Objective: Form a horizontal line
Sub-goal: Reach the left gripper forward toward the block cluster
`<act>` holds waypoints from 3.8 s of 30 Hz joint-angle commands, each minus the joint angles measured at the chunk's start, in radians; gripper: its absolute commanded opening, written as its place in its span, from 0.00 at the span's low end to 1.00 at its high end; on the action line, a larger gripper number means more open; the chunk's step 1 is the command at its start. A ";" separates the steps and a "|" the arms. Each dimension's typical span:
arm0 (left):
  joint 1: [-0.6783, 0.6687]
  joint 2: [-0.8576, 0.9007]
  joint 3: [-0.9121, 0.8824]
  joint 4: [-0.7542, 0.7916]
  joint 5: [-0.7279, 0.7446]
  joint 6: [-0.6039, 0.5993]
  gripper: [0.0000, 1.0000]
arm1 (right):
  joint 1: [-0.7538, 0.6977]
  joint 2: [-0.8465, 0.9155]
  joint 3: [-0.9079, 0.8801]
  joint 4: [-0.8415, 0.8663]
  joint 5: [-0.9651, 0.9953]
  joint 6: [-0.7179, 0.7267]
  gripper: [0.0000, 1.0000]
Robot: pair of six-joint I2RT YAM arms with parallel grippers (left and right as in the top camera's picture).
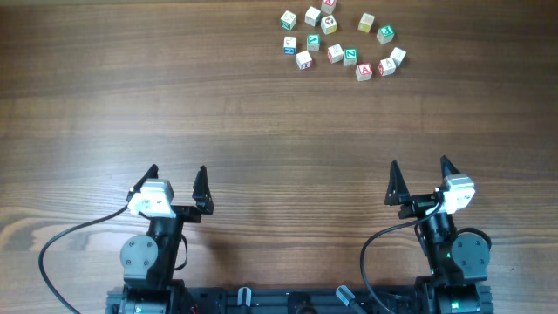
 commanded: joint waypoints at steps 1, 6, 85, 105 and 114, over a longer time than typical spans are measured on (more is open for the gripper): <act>0.004 -0.002 0.060 -0.070 0.055 -0.042 1.00 | 0.004 0.001 -0.001 0.002 0.009 -0.010 1.00; 0.005 0.051 0.163 -0.156 0.072 -0.042 1.00 | 0.004 0.001 -0.001 0.002 0.009 -0.010 1.00; -0.039 1.317 1.401 -0.491 0.355 -0.169 1.00 | 0.004 0.001 -0.001 0.002 0.009 -0.010 1.00; -0.165 1.626 1.597 -0.405 0.130 -0.167 1.00 | 0.004 0.001 -0.001 0.002 0.009 -0.010 1.00; -0.175 1.688 1.602 -0.310 0.130 -0.169 1.00 | 0.004 0.001 -0.001 0.002 0.009 -0.010 1.00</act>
